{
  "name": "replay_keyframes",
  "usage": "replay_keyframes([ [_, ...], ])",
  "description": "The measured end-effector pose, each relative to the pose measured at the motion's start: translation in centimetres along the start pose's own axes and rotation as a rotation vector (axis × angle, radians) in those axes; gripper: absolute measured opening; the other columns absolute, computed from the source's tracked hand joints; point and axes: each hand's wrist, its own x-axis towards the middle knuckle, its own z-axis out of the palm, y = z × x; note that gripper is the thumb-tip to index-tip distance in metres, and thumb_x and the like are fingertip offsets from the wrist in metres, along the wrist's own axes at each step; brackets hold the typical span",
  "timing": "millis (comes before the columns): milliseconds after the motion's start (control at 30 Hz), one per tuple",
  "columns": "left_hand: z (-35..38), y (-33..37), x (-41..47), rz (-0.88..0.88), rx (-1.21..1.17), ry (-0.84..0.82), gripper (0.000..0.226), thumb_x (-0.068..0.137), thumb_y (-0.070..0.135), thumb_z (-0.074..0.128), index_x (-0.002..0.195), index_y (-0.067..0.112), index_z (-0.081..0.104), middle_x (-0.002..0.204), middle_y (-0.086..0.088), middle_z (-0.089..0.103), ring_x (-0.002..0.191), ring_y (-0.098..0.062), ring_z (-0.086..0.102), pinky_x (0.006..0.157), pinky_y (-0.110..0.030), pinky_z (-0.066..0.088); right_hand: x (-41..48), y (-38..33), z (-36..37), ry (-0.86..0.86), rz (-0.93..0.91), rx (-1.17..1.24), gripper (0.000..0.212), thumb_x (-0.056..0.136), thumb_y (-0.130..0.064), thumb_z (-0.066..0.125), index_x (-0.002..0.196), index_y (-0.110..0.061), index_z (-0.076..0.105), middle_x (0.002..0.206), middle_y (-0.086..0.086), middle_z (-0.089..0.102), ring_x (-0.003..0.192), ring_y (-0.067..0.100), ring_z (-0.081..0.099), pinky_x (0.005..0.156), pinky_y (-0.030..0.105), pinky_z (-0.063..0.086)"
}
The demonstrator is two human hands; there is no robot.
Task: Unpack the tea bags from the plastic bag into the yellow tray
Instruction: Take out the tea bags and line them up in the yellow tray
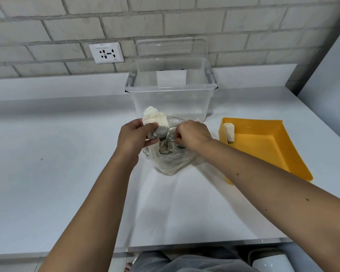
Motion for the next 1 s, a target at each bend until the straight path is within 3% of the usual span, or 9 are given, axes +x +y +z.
replay_keyframes([
  [200,0.4,0.1,0.0,-0.002,-0.004,-0.013,0.008,0.088,0.009,0.07,0.095,0.006,0.07,0.093,-0.01,0.071,0.084,-0.02,0.071,0.074,-0.03,0.062,-0.1,-0.8,0.4,0.013,0.046,-0.102,0.01,0.087,-0.025,0.061,0.086,-0.021,0.07,0.095,0.002,0.07,0.087,0.025,0.065,0.063,0.028,0.035],
  [367,0.5,0.1,-0.1,0.002,0.01,-0.01,0.01,0.087,0.009,0.07,0.097,0.006,0.07,0.093,-0.009,0.071,0.082,-0.019,0.07,0.074,-0.031,0.062,-0.5,-0.5,0.7,0.08,0.054,-0.01,0.009,0.084,-0.025,0.062,0.083,-0.023,0.071,0.094,0.0,0.069,0.087,0.025,0.065,0.064,0.028,0.033],
  [433,0.3,0.1,-0.1,0.01,0.018,0.002,0.012,0.087,0.01,0.07,0.098,0.005,0.07,0.094,-0.011,0.071,0.083,-0.02,0.07,0.074,-0.031,0.062,-0.9,0.1,0.2,0.13,0.099,0.124,0.008,0.082,-0.031,0.066,0.083,-0.025,0.073,0.087,-0.005,0.069,0.083,0.021,0.063,0.063,0.027,0.036],
  [533,0.2,0.1,0.0,0.028,0.018,0.012,0.012,0.088,0.009,0.069,0.099,0.005,0.07,0.095,-0.011,0.07,0.08,-0.018,0.07,0.072,-0.03,0.062,-2.0,1.5,-1.6,0.122,0.198,0.554,0.006,0.078,-0.027,0.075,0.077,-0.021,0.076,0.07,-0.011,0.068,0.063,0.013,0.064,0.056,0.026,0.048],
  [667,0.8,0.1,0.2,0.075,0.047,0.024,0.013,0.086,0.009,0.069,0.099,0.009,0.07,0.092,-0.009,0.069,0.08,-0.017,0.069,0.068,-0.028,0.06,-3.4,3.3,-3.5,-0.052,0.291,0.998,0.01,0.083,-0.017,0.076,0.082,-0.009,0.07,0.055,-0.005,0.061,0.047,0.017,0.061,0.044,0.024,0.047],
  [767,1.6,0.2,0.1,0.107,0.088,0.037,0.013,0.086,0.009,0.068,0.099,0.01,0.069,0.082,-0.002,0.067,0.078,-0.015,0.068,0.067,-0.028,0.06,-3.9,4.1,-4.0,-0.132,0.291,1.108,0.008,0.087,-0.012,0.072,0.087,-0.008,0.065,0.054,-0.001,0.058,0.05,0.019,0.064,0.045,0.025,0.049],
  [900,1.9,0.1,0.0,0.139,0.148,0.054,0.011,0.086,0.01,0.068,0.096,0.01,0.069,0.083,-0.003,0.066,0.077,-0.017,0.068,0.067,-0.03,0.06,-3.9,4.2,-4.0,-0.106,0.26,1.154,0.004,0.088,-0.006,0.069,0.088,-0.007,0.066,0.064,0.006,0.063,0.051,0.017,0.064,0.048,0.026,0.054],
  [1000,1.7,0.2,-0.1,0.153,0.173,0.062,0.011,0.086,0.01,0.068,0.096,0.01,0.069,0.084,-0.004,0.068,0.079,-0.018,0.069,0.067,-0.031,0.06,-3.7,4.4,-4.4,-0.114,0.236,1.141,0.016,0.089,0.005,0.064,0.103,0.0,0.066,0.076,0.013,0.066,0.061,0.019,0.067,0.057,0.027,0.059],
])
